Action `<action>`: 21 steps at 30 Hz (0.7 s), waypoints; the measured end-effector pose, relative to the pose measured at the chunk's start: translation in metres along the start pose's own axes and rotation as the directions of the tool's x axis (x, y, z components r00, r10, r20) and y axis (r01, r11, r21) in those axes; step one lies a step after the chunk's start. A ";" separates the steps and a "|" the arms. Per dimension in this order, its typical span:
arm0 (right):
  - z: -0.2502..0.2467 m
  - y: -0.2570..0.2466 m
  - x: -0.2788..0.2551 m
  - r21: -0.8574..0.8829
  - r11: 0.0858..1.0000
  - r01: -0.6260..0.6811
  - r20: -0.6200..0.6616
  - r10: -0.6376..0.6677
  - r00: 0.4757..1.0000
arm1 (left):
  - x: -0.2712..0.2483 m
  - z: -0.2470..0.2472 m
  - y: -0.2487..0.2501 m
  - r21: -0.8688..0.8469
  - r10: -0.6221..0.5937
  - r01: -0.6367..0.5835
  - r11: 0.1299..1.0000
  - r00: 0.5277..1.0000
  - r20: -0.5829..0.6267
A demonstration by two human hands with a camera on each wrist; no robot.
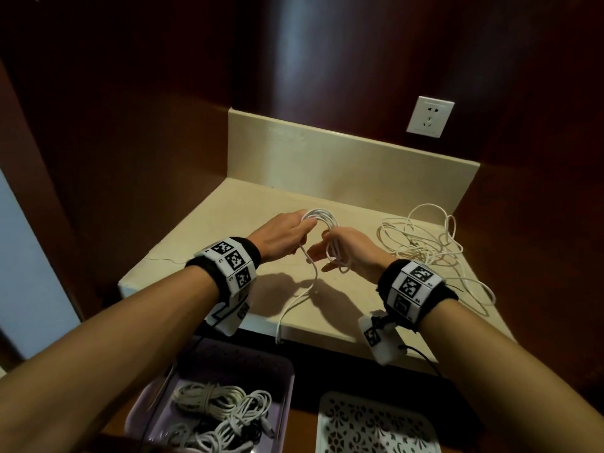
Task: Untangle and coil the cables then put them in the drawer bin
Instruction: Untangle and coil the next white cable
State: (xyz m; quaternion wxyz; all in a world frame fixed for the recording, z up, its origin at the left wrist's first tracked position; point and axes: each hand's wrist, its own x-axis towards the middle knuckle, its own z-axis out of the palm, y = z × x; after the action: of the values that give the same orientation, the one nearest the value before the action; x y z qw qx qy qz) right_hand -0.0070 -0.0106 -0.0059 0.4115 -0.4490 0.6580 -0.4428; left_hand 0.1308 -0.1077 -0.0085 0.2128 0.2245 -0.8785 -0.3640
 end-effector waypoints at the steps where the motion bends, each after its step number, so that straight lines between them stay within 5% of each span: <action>1: 0.000 0.001 0.001 0.044 0.999 -0.018 0.003 0.018 1.000 | 0.000 0.000 0.000 0.000 0.000 0.000 1.000 1.000 -0.001; 4: 0.002 -0.003 0.003 0.047 0.999 -0.027 0.031 0.026 0.999 | 0.000 -0.002 -0.001 0.012 0.001 -0.001 1.000 1.000 -0.009; 6: 0.003 -0.004 0.005 -0.207 0.978 0.011 -0.012 -0.013 1.000 | 0.000 -0.002 -0.003 0.032 0.003 -0.003 0.999 1.000 -0.007; 9: 0.000 -0.002 0.009 -0.747 0.662 0.063 -0.082 -0.186 0.979 | 0.000 -0.001 -0.006 0.123 -0.012 0.010 0.992 1.000 0.018; 11: -0.003 -0.002 0.007 -0.890 0.456 0.013 -0.119 -0.259 0.958 | 0.001 -0.001 -0.009 0.267 -0.035 0.020 0.963 0.998 0.050; 13: -0.007 -0.006 0.004 -0.917 0.398 -0.028 -0.160 -0.301 0.940 | 0.002 -0.001 -0.009 0.418 -0.051 0.016 0.908 0.996 0.073; 21: -0.017 -0.019 0.007 -0.606 0.794 -0.032 -0.210 -0.122 0.970 | 0.003 -0.001 0.004 0.624 -0.040 -0.045 0.780 0.992 0.121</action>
State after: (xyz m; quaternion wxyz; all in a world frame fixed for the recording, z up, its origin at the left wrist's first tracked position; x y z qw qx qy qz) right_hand -0.0207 -0.0173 0.0160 0.1536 -0.5160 0.7984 -0.2695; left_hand 0.1280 -0.1075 -0.0040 0.0702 0.2575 -0.9615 -0.0654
